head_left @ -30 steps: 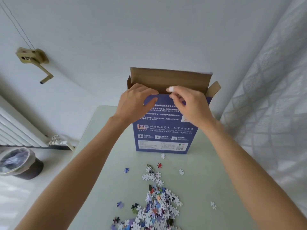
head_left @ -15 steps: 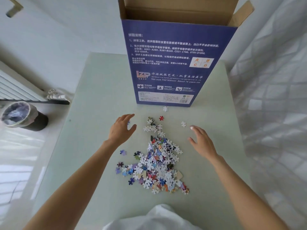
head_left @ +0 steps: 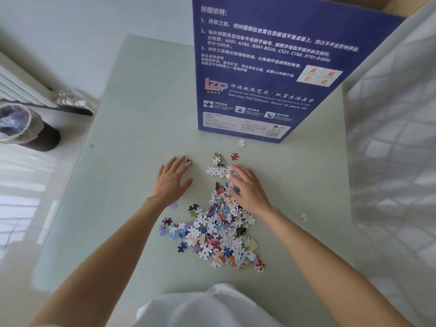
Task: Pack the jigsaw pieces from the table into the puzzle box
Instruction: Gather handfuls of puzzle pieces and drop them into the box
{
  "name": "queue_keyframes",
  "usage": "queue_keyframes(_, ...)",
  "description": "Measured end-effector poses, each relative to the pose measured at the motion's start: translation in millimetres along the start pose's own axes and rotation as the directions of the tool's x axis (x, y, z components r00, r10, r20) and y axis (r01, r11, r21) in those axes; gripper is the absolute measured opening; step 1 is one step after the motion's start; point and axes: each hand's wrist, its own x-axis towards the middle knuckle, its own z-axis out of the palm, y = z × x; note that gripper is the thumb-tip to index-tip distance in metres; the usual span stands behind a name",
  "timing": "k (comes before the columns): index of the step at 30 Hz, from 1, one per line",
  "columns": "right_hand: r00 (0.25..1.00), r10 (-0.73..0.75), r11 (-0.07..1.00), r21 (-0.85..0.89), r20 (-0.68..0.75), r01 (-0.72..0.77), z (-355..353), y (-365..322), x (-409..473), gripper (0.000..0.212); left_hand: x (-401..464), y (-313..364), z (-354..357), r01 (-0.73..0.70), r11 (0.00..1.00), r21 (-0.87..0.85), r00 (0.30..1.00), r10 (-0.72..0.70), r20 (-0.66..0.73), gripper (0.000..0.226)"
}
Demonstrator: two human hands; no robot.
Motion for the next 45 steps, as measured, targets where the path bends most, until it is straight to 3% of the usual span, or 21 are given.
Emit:
queue_keyframes(3,0.977,0.162,0.987,0.042,-0.135,-0.158,-17,3,49,0.045,-14,4,4,-0.051,0.999,0.008,0.998,0.051,0.036,0.059)
queue_keyframes(7,0.951,0.31,0.95,-0.029,0.019,-0.309,-24,8,88,0.052,-29,4,7,-0.082,0.997,0.016,0.994,0.081,0.068,0.059)
queue_keyframes(10,0.98,0.147,0.983,-0.129,0.135,-0.129,-4,-10,72,0.052,-39,6,8,-0.078,0.997,-0.007,0.994,0.078,0.082,0.058)
queue_keyframes(13,0.976,-0.06,0.993,-0.083,0.211,0.079,16,-34,33,0.051,-48,13,8,-0.072,0.997,-0.018,0.993,0.073,0.097,0.06)
queue_keyframes(17,0.961,-0.117,0.991,-0.026,0.252,0.128,25,-52,-25,0.047,-69,23,10,-0.087,0.996,-0.025,0.987,0.09,0.136,0.067)
queue_keyframes(20,0.974,-0.123,0.991,0.078,0.192,0.11,21,-54,-60,0.043,-88,35,12,-0.118,0.993,-0.02,0.977,0.12,0.176,0.078)
queue_keyframes(23,0.996,-0.032,0.999,0.028,0.081,0.03,10,-47,-85,0.058,-101,46,14,-0.123,0.992,0.002,0.972,0.12,0.201,0.094)
queue_keyframes(25,0.987,0.124,0.99,-0.085,0.098,-0.116,4,-41,-105,0.079,-108,53,17,-0.126,0.992,0.017,0.974,0.12,0.194,0.104)
queue_keyframes(28,0.895,0.414,0.907,-0.16,0.167,-0.389,1,-37,-126,0.105,-112,63,20,-0.117,0.993,0.018,0.975,0.111,0.193,0.113)
queue_keyframes(30,0.871,0.459,0.887,-0.141,0.176,-0.439,5,-42,-127,0.107,-110,67,21,-0.087,0.996,0.003,0.978,0.084,0.19,0.115)
queue_keyframes(35,0.907,0.377,0.92,0.035,0.186,-0.39,11,-62,-101,0.103,-104,75,19,-0.031,0.999,-0.044,0.979,0.039,0.202,0.109)
queue_keyframes(42,0.936,0.3,0.941,-0.22,0.185,-0.258,5,-61,-71,0.098,-92,73,15,-0.036,0.993,-0.113,0.974,0.06,0.217,0.09)
queue_keyframes(45,0.941,0.277,0.947,-0.219,0.194,-0.233,3,-59,-65,0.089,-90,73,15,-0.027,0.99,-0.142,0.978,0.055,0.2,0.084)
